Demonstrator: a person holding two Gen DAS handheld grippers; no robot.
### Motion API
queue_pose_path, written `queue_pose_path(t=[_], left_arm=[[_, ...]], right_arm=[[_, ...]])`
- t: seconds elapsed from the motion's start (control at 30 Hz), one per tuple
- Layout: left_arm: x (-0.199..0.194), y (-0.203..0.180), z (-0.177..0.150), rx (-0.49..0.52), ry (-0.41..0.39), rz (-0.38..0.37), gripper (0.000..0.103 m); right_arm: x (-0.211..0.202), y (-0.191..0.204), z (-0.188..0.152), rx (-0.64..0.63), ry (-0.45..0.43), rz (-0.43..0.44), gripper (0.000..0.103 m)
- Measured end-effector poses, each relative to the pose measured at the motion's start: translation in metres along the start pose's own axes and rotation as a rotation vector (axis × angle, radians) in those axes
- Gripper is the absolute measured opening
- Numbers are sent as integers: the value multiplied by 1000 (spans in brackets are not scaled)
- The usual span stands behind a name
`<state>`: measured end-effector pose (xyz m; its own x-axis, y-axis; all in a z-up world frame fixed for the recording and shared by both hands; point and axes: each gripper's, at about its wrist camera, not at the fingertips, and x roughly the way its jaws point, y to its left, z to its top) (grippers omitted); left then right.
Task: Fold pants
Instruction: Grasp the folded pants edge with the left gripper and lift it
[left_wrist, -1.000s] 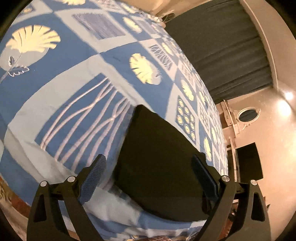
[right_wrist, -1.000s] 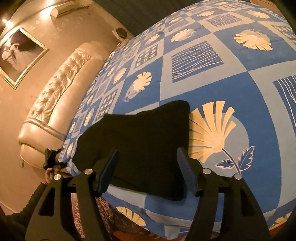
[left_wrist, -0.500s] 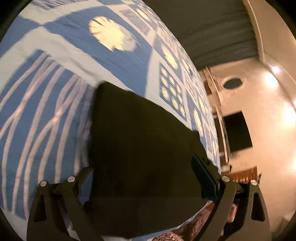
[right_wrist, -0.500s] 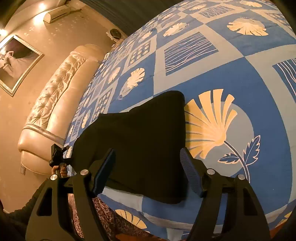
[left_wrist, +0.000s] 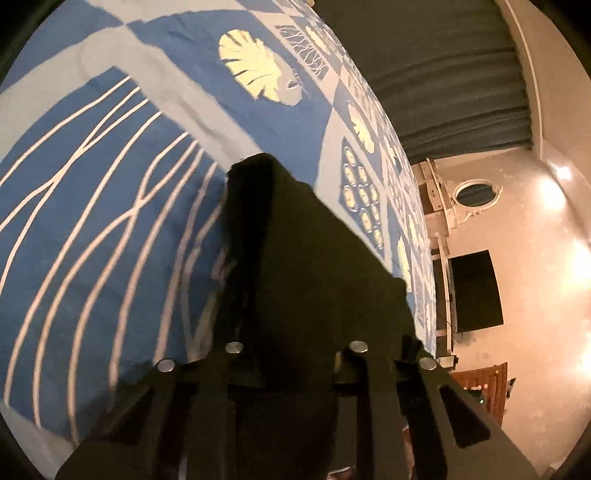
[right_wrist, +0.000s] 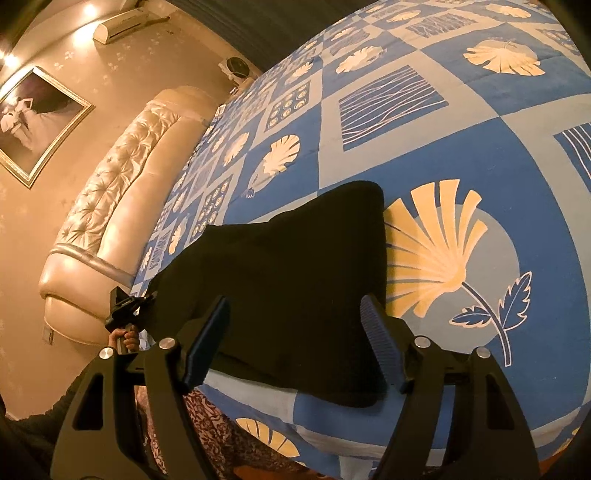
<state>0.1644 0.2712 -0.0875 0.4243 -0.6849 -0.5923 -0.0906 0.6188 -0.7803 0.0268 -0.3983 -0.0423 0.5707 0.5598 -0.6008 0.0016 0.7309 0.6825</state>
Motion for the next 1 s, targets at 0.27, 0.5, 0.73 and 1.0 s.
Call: queue_pose_path(t=[0.27, 0.5, 0.73, 1.0], left_arm=[[-31, -102, -7, 124, -49, -143, 21], [11, -230, -48, 294, 23, -186, 21], [124, -304, -120, 430, 161, -126, 21], [227, -306, -185, 520, 261, 61, 22]], right_arm=[[-11, 5, 5, 2, -48, 21, 73], [-14, 9, 6, 18, -71, 50, 73], [-5, 11, -1, 18, -45, 58, 73], [1, -1, -4, 70, -31, 82, 73]])
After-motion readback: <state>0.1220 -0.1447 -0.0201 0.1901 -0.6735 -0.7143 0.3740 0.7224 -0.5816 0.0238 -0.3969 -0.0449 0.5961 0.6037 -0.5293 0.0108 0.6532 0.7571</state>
